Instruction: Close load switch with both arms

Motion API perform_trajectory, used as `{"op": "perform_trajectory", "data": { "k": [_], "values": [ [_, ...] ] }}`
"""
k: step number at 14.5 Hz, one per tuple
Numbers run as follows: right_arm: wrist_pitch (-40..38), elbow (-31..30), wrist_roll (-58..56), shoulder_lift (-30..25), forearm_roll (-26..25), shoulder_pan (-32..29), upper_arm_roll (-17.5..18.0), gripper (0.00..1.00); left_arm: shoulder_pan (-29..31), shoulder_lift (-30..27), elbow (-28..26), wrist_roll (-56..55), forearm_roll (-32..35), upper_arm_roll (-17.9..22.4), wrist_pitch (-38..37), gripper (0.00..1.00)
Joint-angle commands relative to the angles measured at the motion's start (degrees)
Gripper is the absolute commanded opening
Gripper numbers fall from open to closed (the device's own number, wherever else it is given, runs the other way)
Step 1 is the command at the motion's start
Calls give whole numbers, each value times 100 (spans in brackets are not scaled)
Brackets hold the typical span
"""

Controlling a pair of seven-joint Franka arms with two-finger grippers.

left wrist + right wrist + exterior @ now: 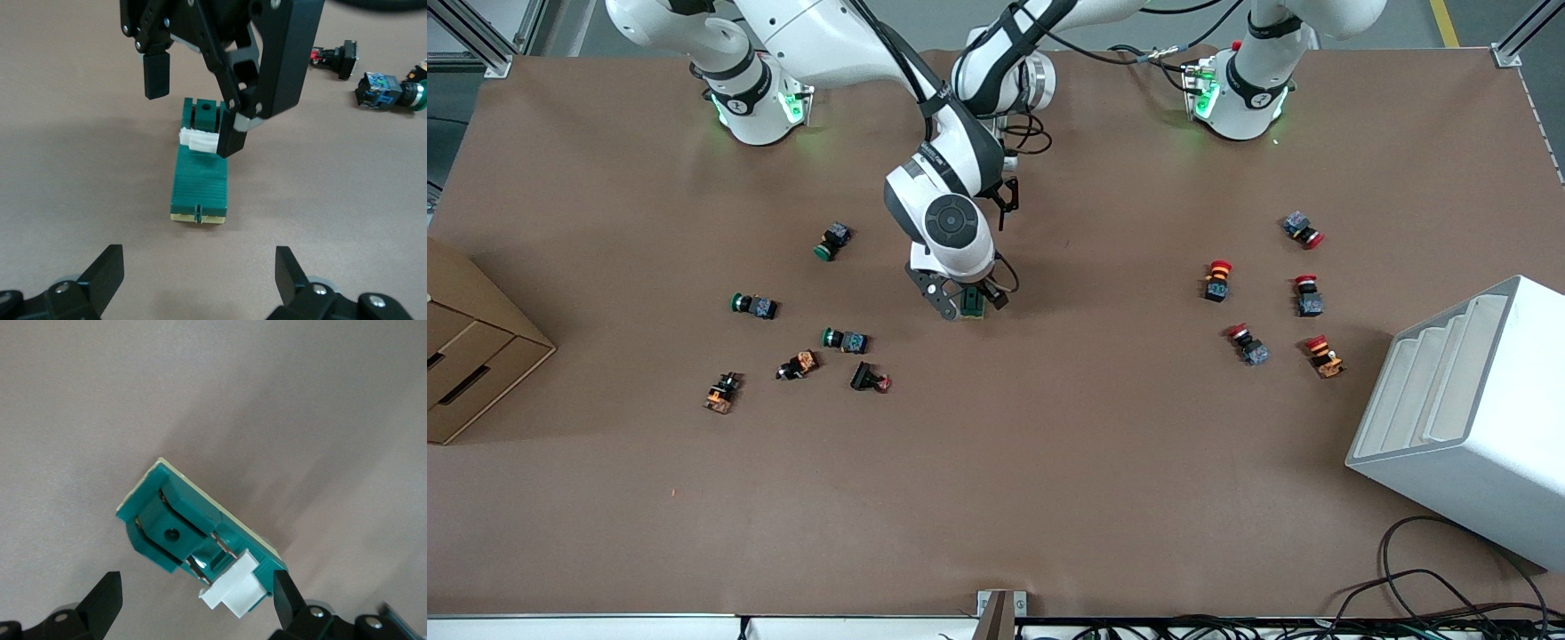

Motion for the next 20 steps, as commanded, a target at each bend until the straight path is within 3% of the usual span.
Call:
{"op": "perform_trajectory", "data": {
  "k": [1,5,9,20],
  "values": [
    [-19,-109,124,-74,100,140,-57,100,-47,381,172,-303,500,16,-427,100],
    [86,-109,150,14,100,211,-65,100,-73,628,295,-276,887,25,-841,99],
    [429,-109,150,207,91,246,-65,100,-82,646,348,-145,887,25,-850,99],
    [456,242,115,207,29,36,-109,100,-187,918,550,40,773,16,-1281,99]
  ]
}}
